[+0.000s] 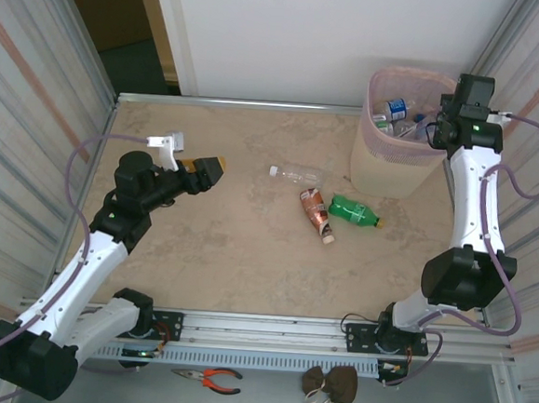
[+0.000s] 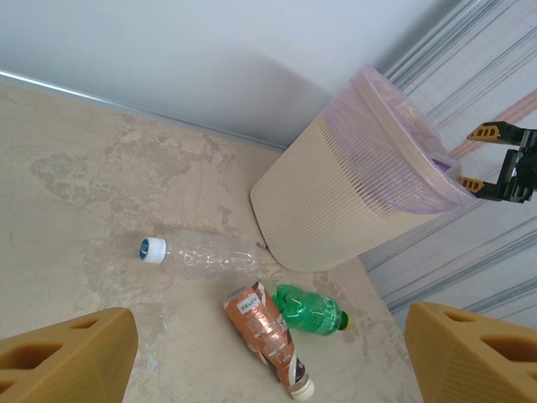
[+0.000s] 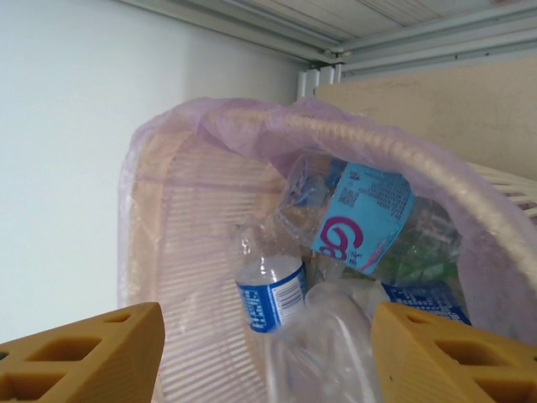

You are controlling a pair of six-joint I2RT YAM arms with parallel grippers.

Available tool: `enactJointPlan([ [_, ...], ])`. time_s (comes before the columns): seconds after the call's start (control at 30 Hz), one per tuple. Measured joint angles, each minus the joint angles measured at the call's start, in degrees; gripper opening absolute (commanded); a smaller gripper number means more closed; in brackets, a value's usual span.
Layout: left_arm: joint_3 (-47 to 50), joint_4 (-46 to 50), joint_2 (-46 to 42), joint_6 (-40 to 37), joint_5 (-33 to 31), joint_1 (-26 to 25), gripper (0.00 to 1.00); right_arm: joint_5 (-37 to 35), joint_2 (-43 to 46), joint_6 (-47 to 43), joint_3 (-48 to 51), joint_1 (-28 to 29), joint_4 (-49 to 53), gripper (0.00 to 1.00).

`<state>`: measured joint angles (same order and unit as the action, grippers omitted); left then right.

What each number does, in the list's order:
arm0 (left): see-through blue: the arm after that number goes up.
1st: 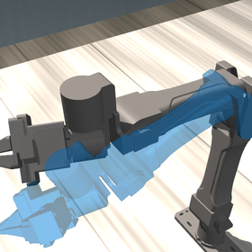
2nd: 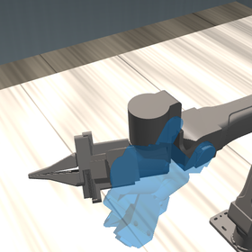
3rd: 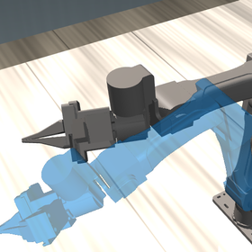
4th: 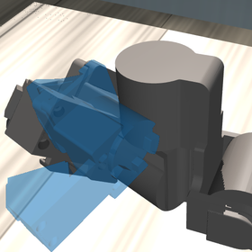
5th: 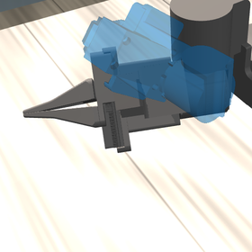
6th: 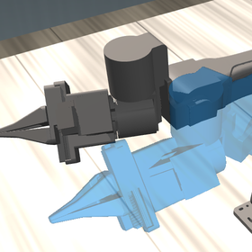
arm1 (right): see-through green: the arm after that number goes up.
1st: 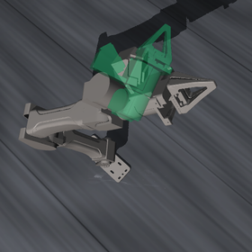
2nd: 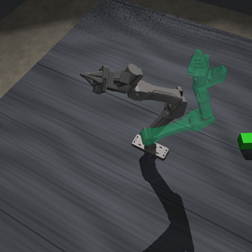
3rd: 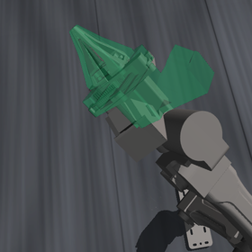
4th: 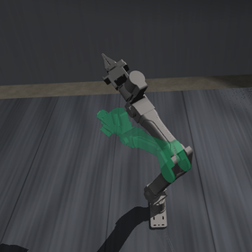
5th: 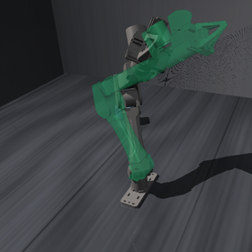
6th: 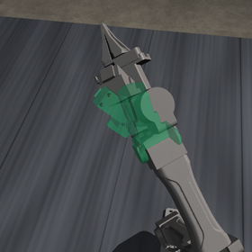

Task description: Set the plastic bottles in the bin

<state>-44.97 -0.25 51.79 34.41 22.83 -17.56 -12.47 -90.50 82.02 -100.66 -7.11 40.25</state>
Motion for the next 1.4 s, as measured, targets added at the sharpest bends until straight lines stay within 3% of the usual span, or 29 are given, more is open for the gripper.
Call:
enactJointPlan([
  [0.37, 0.0, -0.1, 0.3, 0.2, 0.0, 0.0, 0.84, 2.6, 1.1, -7.2, -0.1, 0.0, -1.1, 0.56],
  [0.5, 0.1, -0.5, 0.4, 0.2, 0.0, 0.0, 0.84, 8.0, 0.7, -16.4, -1.4, 0.0, -2.5, 0.54],
  [0.67, 0.5, -1.6, 1.2, 0.4, 0.1, 0.3, 0.83, 15.7, -3.2, -30.8, -11.1, 0.8, -0.6, 0.5],
  [0.9, 0.5, -1.7, 2.0, 0.6, 0.1, 0.3, 0.83, 22.7, -12.0, -47.6, -25.5, 1.4, 10.0, 0.34],
  [1.1, 0.5, -1.7, 2.0, 0.6, 0.1, 0.4, 0.83, 23.5, -21.0, -57.3, -36.6, 1.2, 22.5, 0.19],
  [1.23, 0.5, -1.7, 2.3, 0.5, 0.1, 0.8, 0.84, 23.4, -23.7, -61.5, -38.5, 0.6, 29.0, 0.09],
  [1.4, 0.5, -1.7, 3.2, 0.6, 0.1, 0.8, 0.84, 23.4, -25.4, -64.9, -38.5, -0.4, 34.7, 0.06],
])
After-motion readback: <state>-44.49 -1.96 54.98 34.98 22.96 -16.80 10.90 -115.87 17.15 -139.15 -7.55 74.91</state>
